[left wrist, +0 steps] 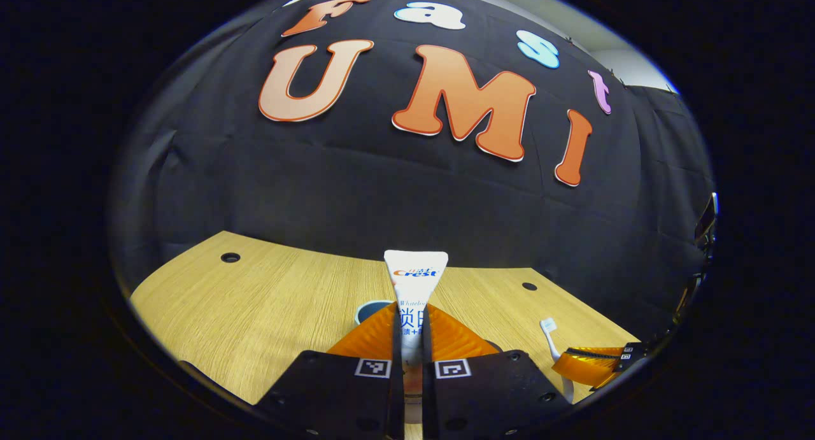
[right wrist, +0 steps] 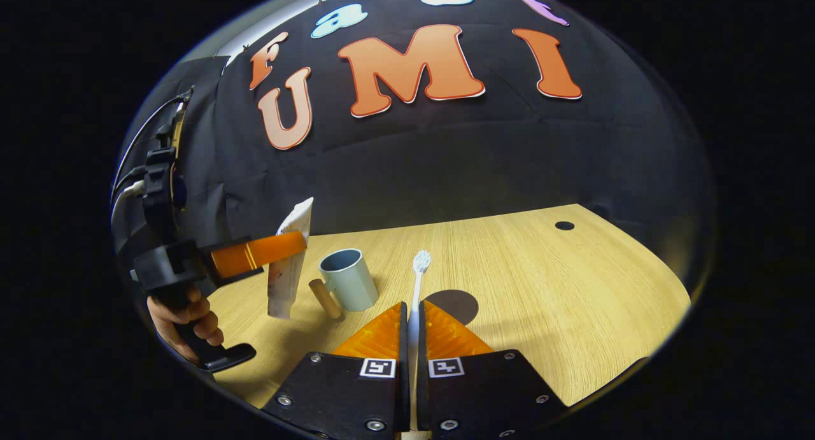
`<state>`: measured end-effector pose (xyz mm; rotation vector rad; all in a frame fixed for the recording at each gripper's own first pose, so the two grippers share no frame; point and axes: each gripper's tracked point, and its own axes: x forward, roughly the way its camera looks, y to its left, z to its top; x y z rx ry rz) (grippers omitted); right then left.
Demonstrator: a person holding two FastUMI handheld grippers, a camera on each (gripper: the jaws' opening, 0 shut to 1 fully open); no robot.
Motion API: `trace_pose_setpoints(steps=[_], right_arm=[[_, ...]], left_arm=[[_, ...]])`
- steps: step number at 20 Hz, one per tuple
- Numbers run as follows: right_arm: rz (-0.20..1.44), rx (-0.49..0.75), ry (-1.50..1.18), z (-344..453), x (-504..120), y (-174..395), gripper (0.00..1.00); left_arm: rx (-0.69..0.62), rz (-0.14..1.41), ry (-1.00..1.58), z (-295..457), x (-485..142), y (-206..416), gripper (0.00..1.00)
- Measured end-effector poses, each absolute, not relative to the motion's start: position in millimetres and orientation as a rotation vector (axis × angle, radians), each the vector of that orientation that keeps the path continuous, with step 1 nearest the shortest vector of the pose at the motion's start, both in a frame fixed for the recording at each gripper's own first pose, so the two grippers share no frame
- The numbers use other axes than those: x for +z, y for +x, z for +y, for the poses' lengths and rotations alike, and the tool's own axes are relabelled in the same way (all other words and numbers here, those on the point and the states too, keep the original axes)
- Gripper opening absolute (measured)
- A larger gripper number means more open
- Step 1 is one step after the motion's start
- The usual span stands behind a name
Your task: Put the toothbrush and toothpaste on the desktop into the cup, then pick up the cup and place it on the coaster on the desktop.
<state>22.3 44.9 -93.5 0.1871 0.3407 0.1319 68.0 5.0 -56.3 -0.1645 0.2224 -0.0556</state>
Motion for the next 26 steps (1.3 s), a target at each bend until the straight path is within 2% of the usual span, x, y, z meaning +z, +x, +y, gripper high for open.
trace_pose_setpoints(steps=[5, 11, 19, 26], right_arm=[[0.323, 0.126, 0.19, 39, -87, 33, 0.05], [0.299, 0.103, 0.184, 27, -83, 48, 0.05], [0.288, 0.085, 0.183, 21, -81, 57, 0.05], [0.291, 0.082, 0.187, 22, -81, 58, 0.04]], left_arm=[[-0.036, 0.139, -0.128, 9, -36, 102, 0.1], [-0.011, 0.121, -0.136, 17, -41, 148, 0.1], [0.024, 0.172, -0.128, 26, -69, 190, 0.1], [0.062, 0.266, -0.111, 23, -99, 195, 0.1]])
